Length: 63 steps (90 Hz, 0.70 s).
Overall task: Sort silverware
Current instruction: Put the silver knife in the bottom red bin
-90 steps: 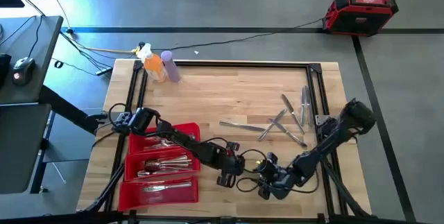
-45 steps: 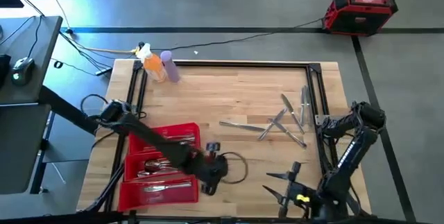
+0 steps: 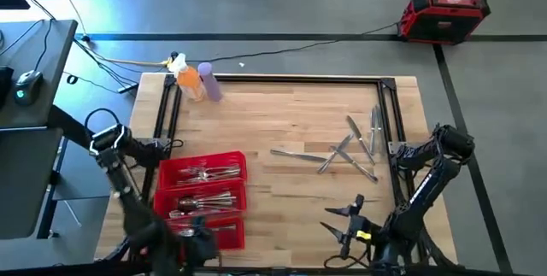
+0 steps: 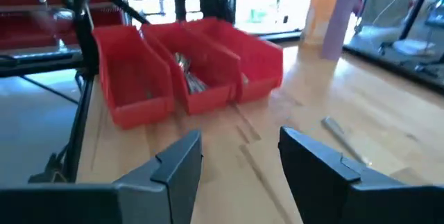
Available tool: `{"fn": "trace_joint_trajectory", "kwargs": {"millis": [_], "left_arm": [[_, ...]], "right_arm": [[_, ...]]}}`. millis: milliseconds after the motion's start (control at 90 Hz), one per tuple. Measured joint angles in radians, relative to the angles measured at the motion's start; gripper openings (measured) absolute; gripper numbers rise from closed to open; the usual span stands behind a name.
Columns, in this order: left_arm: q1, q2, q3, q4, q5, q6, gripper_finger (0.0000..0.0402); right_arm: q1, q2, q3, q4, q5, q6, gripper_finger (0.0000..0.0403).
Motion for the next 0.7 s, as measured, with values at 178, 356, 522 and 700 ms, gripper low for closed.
{"fn": "trace_joint_trajectory", "kwargs": {"millis": [178, 356, 522, 700], "left_arm": [[-0.07, 0.008, -0.092, -0.079, 0.014, -0.21, 0.0], [-0.089, 0.006, -0.213, -0.064, 0.114, -0.319, 0.0004], [-0.095, 0.006, -0.283, -0.057, 0.164, -0.379, 0.0016], [-0.095, 0.002, -0.291, -0.09, 0.183, -0.397, 0.0071]], "right_arm": [[-0.008, 0.0, 0.0, 0.002, -0.014, -0.016, 0.0176], [-0.007, 0.0, 0.001, 0.003, -0.014, -0.023, 0.0176], [-0.007, -0.001, 0.001, 0.003, -0.019, -0.006, 0.0176], [-0.011, -0.001, 0.002, 0.003, -0.027, 0.009, 0.0176]]}}
